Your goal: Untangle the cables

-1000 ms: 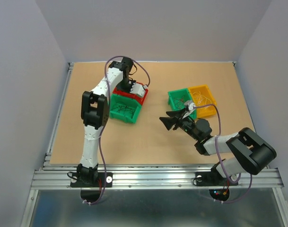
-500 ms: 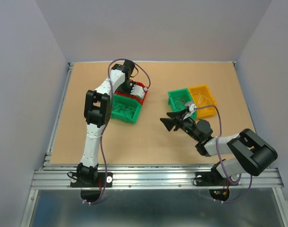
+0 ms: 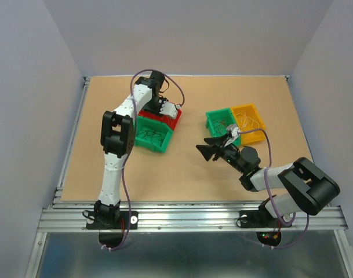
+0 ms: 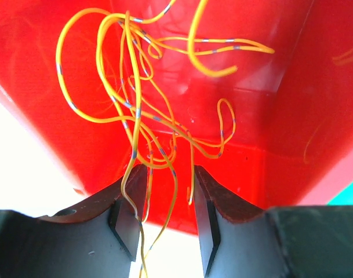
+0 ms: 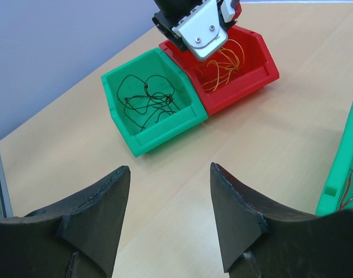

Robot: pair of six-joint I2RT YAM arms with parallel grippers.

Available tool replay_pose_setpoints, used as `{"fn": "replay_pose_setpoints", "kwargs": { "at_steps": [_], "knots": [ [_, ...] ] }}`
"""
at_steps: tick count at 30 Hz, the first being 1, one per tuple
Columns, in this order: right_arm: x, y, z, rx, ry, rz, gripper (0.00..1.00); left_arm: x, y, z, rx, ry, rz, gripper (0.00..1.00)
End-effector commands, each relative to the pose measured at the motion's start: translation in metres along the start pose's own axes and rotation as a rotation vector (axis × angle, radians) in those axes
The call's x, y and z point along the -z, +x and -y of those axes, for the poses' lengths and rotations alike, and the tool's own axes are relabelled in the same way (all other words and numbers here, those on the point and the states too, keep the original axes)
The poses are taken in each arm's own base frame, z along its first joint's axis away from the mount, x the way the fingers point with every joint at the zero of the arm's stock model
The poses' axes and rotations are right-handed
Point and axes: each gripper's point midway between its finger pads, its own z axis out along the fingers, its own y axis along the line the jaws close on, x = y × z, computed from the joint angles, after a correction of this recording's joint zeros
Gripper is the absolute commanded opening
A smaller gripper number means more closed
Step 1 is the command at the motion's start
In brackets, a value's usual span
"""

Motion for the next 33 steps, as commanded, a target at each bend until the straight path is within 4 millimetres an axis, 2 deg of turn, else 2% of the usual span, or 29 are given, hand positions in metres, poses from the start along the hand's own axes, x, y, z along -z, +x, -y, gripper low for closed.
{"fn": "replay_pose_setpoints", "kwargs": {
  "at_steps": [1, 6, 12, 15, 23, 27, 33],
  "knots": [
    [0.0, -0.04, -0.015, 0.045, -0.061, 0.171, 0.63, 0.059, -0.002, -0.015, -0.019, -0.093, -0.011, 0.49],
    [0.001, -0.041, -0.015, 0.045, -0.06, 0.177, 0.63, 0.078, 0.0, -0.015, -0.011, -0.113, -0.019, 0.5],
    [0.001, -0.041, -0.016, 0.044, -0.066, 0.176, 0.63, 0.088, 0.003, -0.009, -0.008, -0.109, -0.063, 0.55],
    [0.002, -0.041, -0.017, 0.045, -0.07, 0.177, 0.63, 0.084, 0.0, -0.006, -0.012, -0.098, -0.068, 0.76],
    [0.006, -0.042, -0.016, 0.046, -0.061, 0.181, 0.63, 0.084, -0.01, -0.013, -0.02, -0.108, -0.054, 0.76],
    [0.006, -0.042, -0.016, 0.047, -0.063, 0.182, 0.63, 0.086, -0.015, -0.015, -0.027, -0.116, -0.043, 0.71],
    [0.005, -0.04, -0.017, 0.043, -0.066, 0.178, 0.63, 0.104, -0.019, -0.021, -0.028, -0.154, -0.017, 0.64]
  ]
}}
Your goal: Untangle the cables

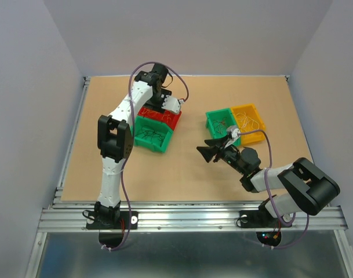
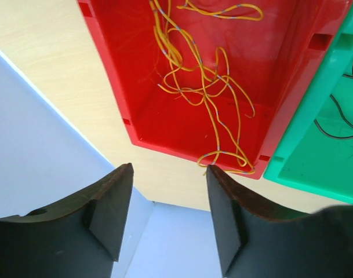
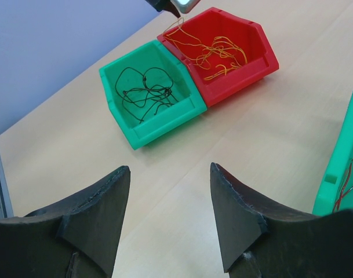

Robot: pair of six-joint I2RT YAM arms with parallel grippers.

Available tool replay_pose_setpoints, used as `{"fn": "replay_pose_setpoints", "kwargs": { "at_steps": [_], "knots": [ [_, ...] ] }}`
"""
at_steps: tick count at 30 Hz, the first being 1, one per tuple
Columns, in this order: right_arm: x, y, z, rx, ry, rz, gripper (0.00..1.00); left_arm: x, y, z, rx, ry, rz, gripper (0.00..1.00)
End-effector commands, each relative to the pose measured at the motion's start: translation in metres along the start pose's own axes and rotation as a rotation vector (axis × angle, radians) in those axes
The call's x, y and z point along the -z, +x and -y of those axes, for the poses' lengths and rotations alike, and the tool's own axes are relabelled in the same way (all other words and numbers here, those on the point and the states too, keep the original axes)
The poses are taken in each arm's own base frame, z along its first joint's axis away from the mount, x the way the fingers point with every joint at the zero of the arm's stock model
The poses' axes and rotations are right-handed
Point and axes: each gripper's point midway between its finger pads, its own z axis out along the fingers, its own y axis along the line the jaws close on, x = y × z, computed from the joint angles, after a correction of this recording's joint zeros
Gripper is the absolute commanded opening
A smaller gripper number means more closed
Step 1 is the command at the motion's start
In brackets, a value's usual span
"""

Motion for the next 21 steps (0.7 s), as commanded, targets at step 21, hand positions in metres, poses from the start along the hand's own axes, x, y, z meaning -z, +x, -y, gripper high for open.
{"fn": "replay_pose_setpoints", "kwargs": {
  "at_steps": [21],
  "knots": [
    [-0.001, -0.043, -0.016, 0.043, -0.068, 0.189, 0.63, -0.042, -0.004, 0.022, 0.045, 0.1, 0.015, 0.38]
  ]
}}
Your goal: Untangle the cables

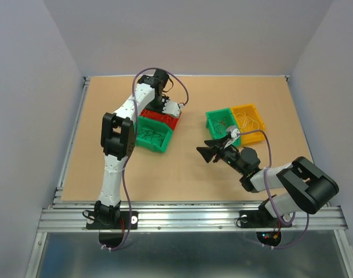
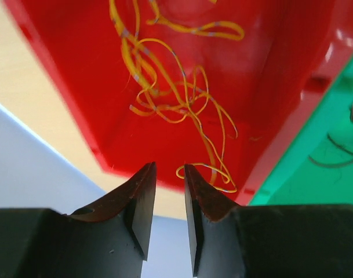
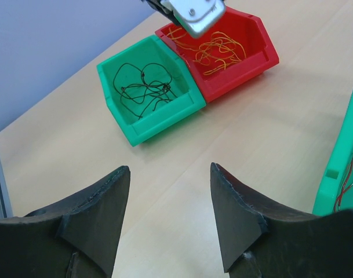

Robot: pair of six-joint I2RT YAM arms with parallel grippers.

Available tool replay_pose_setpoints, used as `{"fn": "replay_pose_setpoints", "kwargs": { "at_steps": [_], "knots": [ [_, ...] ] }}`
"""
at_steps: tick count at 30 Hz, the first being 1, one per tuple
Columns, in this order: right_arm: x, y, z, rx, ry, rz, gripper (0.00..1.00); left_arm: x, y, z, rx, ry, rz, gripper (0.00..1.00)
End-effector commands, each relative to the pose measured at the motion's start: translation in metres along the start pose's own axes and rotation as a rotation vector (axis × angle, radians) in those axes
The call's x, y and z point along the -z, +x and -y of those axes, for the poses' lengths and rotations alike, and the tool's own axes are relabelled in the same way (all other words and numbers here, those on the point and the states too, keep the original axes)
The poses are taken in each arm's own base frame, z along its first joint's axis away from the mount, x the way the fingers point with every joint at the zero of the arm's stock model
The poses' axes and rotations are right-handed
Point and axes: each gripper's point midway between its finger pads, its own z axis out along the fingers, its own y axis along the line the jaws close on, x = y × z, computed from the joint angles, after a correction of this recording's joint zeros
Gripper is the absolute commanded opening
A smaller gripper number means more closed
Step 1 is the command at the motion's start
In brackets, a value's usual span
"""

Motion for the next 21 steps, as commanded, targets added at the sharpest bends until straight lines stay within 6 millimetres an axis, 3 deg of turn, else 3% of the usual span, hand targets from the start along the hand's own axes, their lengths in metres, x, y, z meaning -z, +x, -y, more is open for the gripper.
{"fn": "replay_pose_setpoints", "kwargs": {
  "at_steps": [1, 7, 11, 14, 21],
  "knots": [
    [-0.001, -0.048, -0.017, 0.051, -0.072, 0.203, 0.63, -0.023, -0.004, 0.007, 0.002, 0.038, 0.024, 0.37],
    [-0.001, -0.047, -0.018, 0.047, -0.077, 0.202, 0.63, -0.035, -0.01, -0.003, 0.0, 0.004, 0.054, 0.37],
    [-0.001, -0.048, -0.019, 0.048, -0.079, 0.205, 0.63, -0.025, -0.012, -0.017, -0.002, -0.055, 0.067, 0.36],
    [0.001, -0.048, -0.019, 0.048, -0.078, 0.206, 0.63, -0.002, -0.013, -0.029, -0.002, -0.119, 0.08, 0.39],
    [0.009, -0.055, -0.018, 0.051, -0.062, 0.236, 0.64, 0.055, -0.006, -0.039, 0.035, -0.238, 0.069, 0.55]
  ]
}}
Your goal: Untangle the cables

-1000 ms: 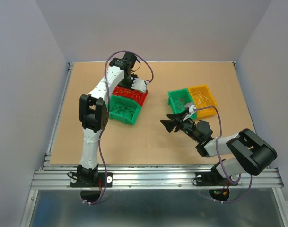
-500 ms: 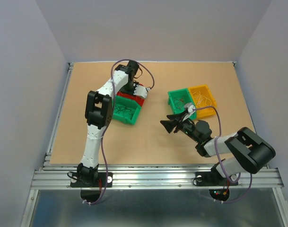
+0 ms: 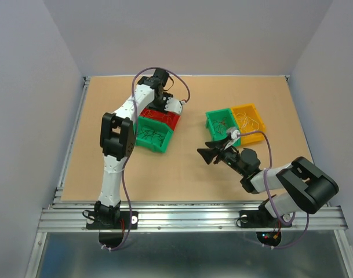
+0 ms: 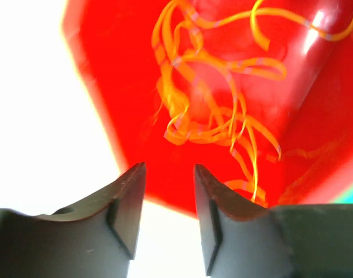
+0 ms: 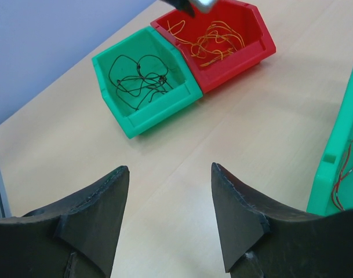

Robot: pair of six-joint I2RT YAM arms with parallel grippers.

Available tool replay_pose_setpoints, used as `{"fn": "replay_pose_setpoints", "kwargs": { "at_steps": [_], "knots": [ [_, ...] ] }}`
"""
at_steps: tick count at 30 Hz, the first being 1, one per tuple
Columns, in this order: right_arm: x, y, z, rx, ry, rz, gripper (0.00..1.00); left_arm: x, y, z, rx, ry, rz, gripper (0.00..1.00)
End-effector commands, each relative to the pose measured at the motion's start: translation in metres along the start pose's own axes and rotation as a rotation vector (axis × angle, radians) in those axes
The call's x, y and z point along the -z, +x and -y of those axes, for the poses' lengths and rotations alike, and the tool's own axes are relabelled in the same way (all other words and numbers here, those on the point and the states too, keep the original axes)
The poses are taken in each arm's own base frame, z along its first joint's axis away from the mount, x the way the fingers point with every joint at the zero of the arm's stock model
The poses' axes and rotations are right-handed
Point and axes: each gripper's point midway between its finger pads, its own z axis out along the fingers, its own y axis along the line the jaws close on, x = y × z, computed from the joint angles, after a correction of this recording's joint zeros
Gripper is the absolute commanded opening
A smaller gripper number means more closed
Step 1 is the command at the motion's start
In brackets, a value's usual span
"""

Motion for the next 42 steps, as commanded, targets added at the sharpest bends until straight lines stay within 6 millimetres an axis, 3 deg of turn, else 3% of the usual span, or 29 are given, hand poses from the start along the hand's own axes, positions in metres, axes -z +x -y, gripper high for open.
{"fn": "replay_pose_setpoints", "kwargs": {
  "at_steps": [1, 6, 9, 10, 11, 13, 14, 15, 18, 19, 20, 21, 24, 25, 26, 28, 32, 34, 37, 40, 42],
  "knots": [
    [0.009, -0.061, -0.022, 0.054, -0.072, 0.256, 0.64, 0.078, 0.003, -0.023, 0.036, -0.166, 0.002, 0.58],
    [0.019, -0.068, -0.025, 0.06, -0.074, 0.282, 0.65, 0.106, 0.012, -0.017, 0.079, -0.208, -0.041, 0.63],
    [0.032, -0.076, -0.025, 0.053, -0.057, 0.321, 0.71, 0.13, 0.004, -0.013, 0.151, -0.285, -0.035, 0.64],
    [0.038, -0.074, -0.021, 0.045, -0.032, 0.325, 0.75, 0.14, 0.0, -0.001, 0.184, -0.314, -0.021, 0.64],
    [0.045, -0.085, -0.024, 0.047, -0.032, 0.362, 0.85, 0.15, -0.01, -0.013, 0.225, -0.417, 0.026, 0.64],
    [0.054, -0.093, -0.019, 0.029, 0.013, 0.391, 0.96, 0.173, -0.041, -0.003, 0.31, -0.556, 0.155, 0.65],
    [0.051, -0.082, -0.011, 0.014, 0.052, 0.343, 0.98, 0.181, -0.049, 0.001, 0.349, -0.608, 0.199, 0.67],
    [0.053, -0.096, -0.013, 0.012, 0.063, 0.372, 0.98, 0.188, -0.071, 0.007, 0.358, -0.646, 0.269, 0.68],
    [0.05, -0.098, 0.006, -0.002, 0.201, 0.292, 0.99, 0.218, -0.099, 0.034, 0.571, -0.774, 0.539, 0.76],
    [0.052, -0.085, 0.015, -0.006, 0.246, 0.229, 0.99, 0.222, -0.103, 0.038, 0.616, -0.784, 0.597, 0.78],
    [0.058, -0.099, 0.01, 0.0, 0.243, 0.264, 0.99, 0.226, -0.108, 0.042, 0.649, -0.785, 0.657, 0.79],
    [0.059, -0.09, 0.017, 0.004, 0.275, 0.23, 1.0, 0.228, -0.109, 0.046, 0.679, -0.791, 0.692, 0.79],
    [0.077, -0.099, 0.024, 0.008, 0.348, 0.249, 1.0, 0.236, -0.1, 0.06, 0.824, -0.864, 0.78, 0.79],
    [0.086, -0.111, 0.025, 0.008, 0.374, 0.294, 1.0, 0.234, -0.094, 0.072, 0.853, -0.885, 0.791, 0.94],
    [0.09, -0.104, 0.03, 0.012, 0.406, 0.258, 1.0, 0.245, -0.083, 0.07, 0.904, -0.97, 0.809, 0.99],
    [0.106, -0.116, 0.038, -0.007, 0.476, 0.316, 1.0, 0.26, -0.066, 0.083, 0.982, -1.098, 0.889, 0.99],
    [0.121, -0.116, 0.039, -0.017, 0.483, 0.362, 1.0, 0.27, -0.026, 0.114, 1.237, -1.309, 1.059, 0.99],
    [0.125, -0.116, 0.042, -0.021, 0.497, 0.384, 1.0, 0.269, -0.017, 0.133, 1.271, -1.36, 1.103, 0.99],
    [0.13, -0.116, 0.044, -0.024, 0.509, 0.399, 1.0, 0.278, -0.027, 0.146, 1.188, -1.35, 1.19, 0.99],
    [0.13, -0.114, 0.045, -0.027, 0.515, 0.397, 1.0, 0.279, -0.052, 0.156, 1.028, -1.275, 1.259, 0.99],
    [0.129, -0.113, 0.046, -0.026, 0.519, 0.386, 1.0, 0.281, -0.053, 0.158, 1.022, -1.279, 1.276, 0.99]
  ]
}}
